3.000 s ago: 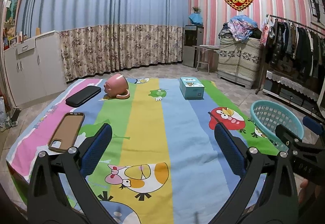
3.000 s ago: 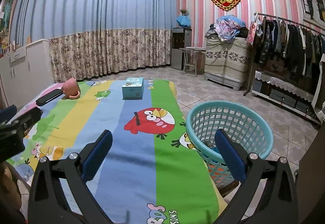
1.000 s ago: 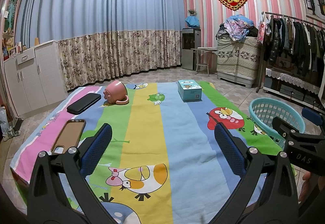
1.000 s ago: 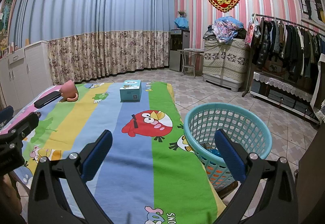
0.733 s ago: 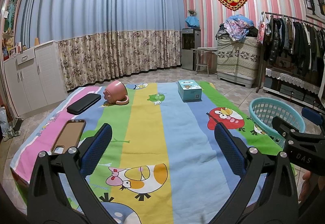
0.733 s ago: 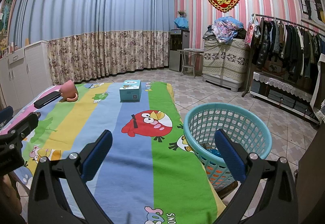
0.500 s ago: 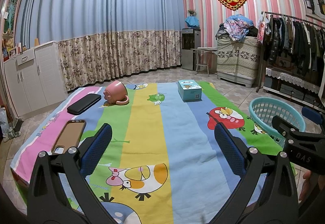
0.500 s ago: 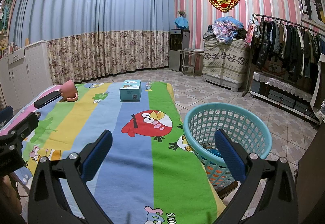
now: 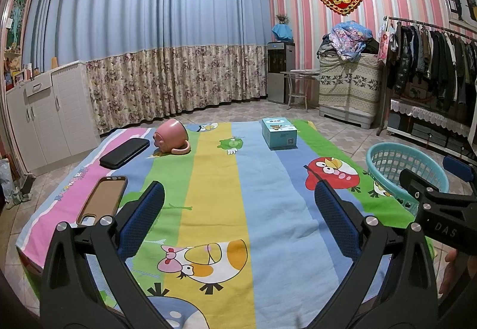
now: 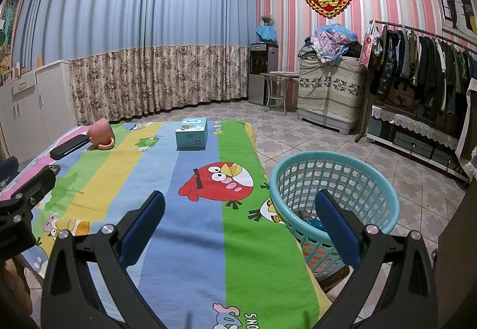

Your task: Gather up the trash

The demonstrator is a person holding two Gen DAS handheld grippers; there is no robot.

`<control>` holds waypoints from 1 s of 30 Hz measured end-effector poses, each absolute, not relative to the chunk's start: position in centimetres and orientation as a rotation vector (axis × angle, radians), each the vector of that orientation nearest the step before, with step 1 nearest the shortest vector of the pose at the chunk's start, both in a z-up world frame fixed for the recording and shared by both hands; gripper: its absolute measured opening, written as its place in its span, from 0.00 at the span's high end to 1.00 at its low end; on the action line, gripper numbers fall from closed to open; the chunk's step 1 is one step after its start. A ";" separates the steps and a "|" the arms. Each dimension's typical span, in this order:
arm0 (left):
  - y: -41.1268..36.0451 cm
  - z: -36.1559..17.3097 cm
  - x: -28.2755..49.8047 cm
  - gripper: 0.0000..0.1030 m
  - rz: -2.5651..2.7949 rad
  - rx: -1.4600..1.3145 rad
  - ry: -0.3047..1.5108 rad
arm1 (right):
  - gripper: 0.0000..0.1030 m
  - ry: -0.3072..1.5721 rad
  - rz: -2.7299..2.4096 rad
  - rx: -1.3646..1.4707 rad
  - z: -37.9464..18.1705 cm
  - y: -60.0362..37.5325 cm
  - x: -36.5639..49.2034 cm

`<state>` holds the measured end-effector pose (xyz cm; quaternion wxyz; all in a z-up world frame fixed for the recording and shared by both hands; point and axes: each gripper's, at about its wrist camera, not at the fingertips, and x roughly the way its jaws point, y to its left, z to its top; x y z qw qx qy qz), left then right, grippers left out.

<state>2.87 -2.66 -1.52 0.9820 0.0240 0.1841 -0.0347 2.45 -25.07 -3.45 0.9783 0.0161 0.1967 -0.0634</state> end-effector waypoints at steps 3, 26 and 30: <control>-2.7 -1.5 2.9 0.05 -0.070 0.051 0.371 | 0.04 0.394 -0.128 0.034 -3.5 -25.0 2.4; -2.1 -1.7 3.1 0.05 -0.067 0.051 0.365 | 0.04 0.394 -0.128 0.033 -3.5 -25.1 2.4; -2.1 -1.7 3.0 0.05 -0.067 0.052 0.364 | 0.04 0.394 -0.128 0.031 -3.5 -25.1 2.4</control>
